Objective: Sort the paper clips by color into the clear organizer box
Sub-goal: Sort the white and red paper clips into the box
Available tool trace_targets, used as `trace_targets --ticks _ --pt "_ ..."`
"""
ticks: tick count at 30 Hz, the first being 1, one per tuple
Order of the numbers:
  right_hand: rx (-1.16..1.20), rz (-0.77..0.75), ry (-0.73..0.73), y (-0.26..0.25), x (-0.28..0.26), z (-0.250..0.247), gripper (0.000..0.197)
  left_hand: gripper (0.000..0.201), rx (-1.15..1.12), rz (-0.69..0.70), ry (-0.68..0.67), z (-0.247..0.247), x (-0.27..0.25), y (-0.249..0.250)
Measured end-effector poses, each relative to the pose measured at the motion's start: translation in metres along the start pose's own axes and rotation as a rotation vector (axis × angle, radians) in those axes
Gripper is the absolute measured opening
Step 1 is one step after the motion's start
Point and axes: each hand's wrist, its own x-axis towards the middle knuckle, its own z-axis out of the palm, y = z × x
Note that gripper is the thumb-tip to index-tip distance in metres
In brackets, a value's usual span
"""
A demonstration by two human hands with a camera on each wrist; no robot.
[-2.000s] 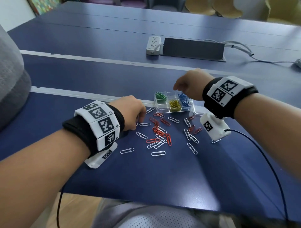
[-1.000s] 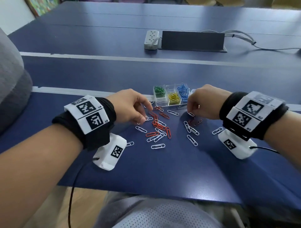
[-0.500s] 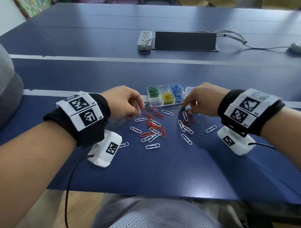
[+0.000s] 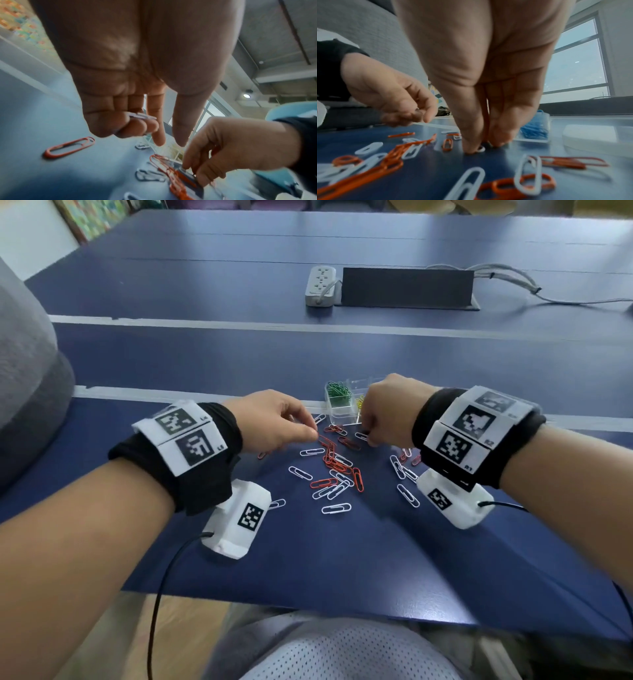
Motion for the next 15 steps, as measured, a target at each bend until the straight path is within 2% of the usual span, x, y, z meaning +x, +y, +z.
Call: trace_targets --ticks 5,9,11,12,15 --pt "-0.003 0.000 -0.005 -0.001 -0.006 0.003 0.019 0.021 0.420 0.042 0.076 0.008 0.000 0.007" --pt "-0.001 -0.047 -0.003 -0.004 -0.010 0.004 0.018 0.012 0.547 0.092 0.074 0.011 0.000 0.013" --pt "0.040 -0.075 0.019 -0.005 -0.013 0.003 0.007 0.007 0.552 0.099 0.048 0.010 -0.002 0.015" --pt "0.075 -0.092 0.029 -0.004 -0.015 0.001 0.009 0.009 0.559 0.098 0.041 0.010 -0.002 0.015" --pt "0.098 -0.118 0.008 0.003 -0.022 -0.007 0.037 0.014 0.553 0.074 0.040 0.011 -0.003 0.013"
